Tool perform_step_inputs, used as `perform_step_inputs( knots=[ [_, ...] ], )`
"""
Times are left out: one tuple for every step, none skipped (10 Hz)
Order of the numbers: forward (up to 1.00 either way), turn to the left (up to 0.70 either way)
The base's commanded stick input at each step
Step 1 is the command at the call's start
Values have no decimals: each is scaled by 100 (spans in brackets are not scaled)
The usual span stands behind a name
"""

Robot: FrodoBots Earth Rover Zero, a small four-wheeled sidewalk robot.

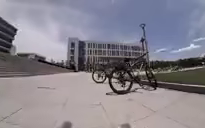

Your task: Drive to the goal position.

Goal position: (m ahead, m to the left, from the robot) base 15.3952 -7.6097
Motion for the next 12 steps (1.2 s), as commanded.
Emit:
perform_step_inputs(
  knots=[
    [70, 0],
    [70, 0],
    [70, 0],
    [70, 0],
    [70, 0],
    [70, 0],
    [70, 0],
    [70, 0],
    [70, 0],
    [70, 0],
    [70, 0],
    [70, 0]
  ],
)
